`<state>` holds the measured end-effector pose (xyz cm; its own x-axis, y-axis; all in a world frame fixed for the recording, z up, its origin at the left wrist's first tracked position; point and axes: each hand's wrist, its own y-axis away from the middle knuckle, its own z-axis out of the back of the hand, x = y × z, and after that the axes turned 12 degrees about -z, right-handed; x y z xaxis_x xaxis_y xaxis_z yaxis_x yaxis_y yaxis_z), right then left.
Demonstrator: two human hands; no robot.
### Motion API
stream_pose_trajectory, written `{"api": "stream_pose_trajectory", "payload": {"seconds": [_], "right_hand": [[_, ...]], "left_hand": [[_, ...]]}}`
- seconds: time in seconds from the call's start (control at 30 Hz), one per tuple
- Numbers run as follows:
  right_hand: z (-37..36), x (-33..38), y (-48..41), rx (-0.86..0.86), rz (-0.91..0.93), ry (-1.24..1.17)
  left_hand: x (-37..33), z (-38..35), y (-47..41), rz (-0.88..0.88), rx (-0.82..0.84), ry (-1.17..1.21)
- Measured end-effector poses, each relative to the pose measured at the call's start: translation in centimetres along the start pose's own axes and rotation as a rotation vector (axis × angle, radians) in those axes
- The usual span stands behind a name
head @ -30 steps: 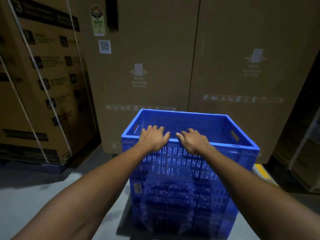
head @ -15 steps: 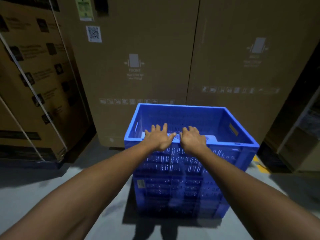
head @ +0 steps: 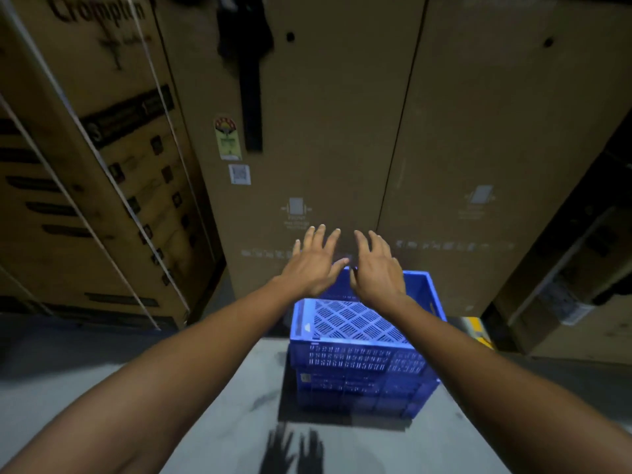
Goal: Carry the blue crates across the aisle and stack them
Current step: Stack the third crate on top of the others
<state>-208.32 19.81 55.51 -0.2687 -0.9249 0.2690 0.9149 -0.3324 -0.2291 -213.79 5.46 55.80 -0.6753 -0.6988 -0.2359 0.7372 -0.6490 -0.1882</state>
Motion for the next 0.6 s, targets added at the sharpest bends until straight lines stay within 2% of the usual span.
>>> {"api": "stream_pose_trajectory", "payload": {"seconds": [0.13, 0.23, 0.4, 0.6], "right_hand": [[10.4, 3.5, 2.9, -0.071, 0.025, -0.140], [15.7, 4.4, 5.8, -0.116, 0.045, -0.260], [20.2, 3.4, 12.5, -0.230, 0.110, -0.465], [25.0, 1.4, 21.7, -0.218, 0.181, -0.729]], "left_hand": [[-3.6, 10.5, 3.4, -0.032, -0.140, 0.028], [-6.5, 15.4, 6.8, -0.065, -0.224, 0.052], [-12.5, 19.7, 13.5, -0.087, -0.278, 0.024], [-22.4, 20.0, 22.5, 0.064, -0.427, 0.072]]}}
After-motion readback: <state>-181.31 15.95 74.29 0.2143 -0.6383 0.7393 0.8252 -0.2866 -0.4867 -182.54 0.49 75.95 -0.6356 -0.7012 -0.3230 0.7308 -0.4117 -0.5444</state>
